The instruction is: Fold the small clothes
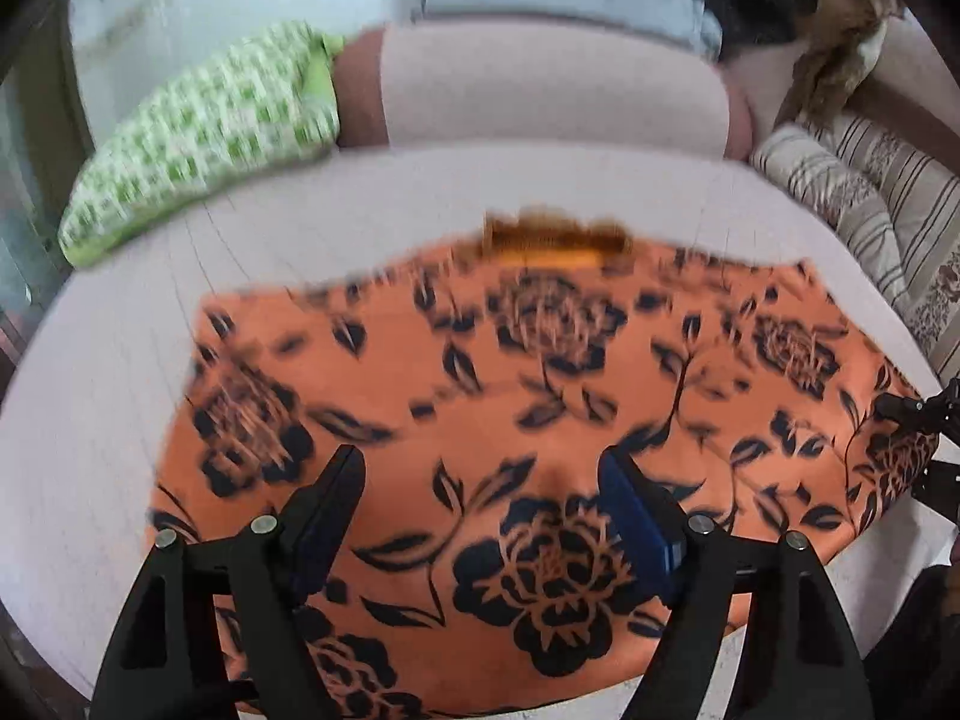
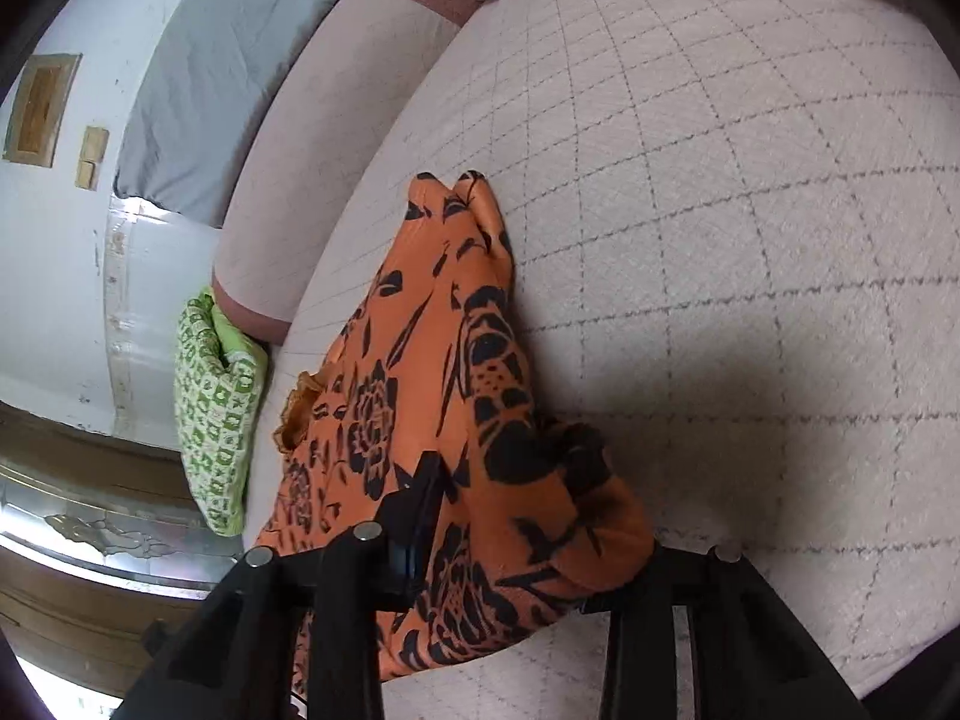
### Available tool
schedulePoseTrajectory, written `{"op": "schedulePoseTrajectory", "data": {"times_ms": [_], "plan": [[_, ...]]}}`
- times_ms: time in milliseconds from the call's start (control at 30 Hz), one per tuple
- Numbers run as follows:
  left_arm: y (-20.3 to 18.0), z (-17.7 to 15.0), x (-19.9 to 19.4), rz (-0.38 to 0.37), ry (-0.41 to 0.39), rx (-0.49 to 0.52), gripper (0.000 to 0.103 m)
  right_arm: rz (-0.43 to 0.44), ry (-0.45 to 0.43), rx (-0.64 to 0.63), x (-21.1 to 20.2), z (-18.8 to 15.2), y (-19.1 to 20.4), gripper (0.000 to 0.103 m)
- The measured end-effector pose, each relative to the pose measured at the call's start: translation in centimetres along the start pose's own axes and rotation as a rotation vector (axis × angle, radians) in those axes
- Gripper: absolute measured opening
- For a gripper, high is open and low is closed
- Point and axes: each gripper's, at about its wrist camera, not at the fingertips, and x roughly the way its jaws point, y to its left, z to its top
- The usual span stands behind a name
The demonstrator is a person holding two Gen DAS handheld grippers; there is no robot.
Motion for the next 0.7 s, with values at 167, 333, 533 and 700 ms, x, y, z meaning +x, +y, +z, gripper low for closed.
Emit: {"op": "schedulePoseTrajectory", "data": {"times_ms": [167, 333, 533, 700], "plan": [[-1.4, -1.7, 4.0, 0.003, 0.090, 0.085, 0.085, -0.021, -0.010, -0.051, 0.4, 0.4, 0.5, 0.052], [-0.4, -1.0, 3.7, -0.048, 0.123, 0.024, 0.080, -0.105, -0.041, -0.237, -0.8, -0.1, 5.4, 0.021], [7.3, -0.8, -4.3, -0.102, -0.087, -0.243, 0.073, -0.074, -0.121, -0.608, -2.9, -5.2, 18.9, 0.014], [16.6, -5.5, -9.2, -0.015, -0.175, -0.476, 0.073, 0.042, -0.033, -0.819, 0.6, -14.4, 28.0, 0.014]]}}
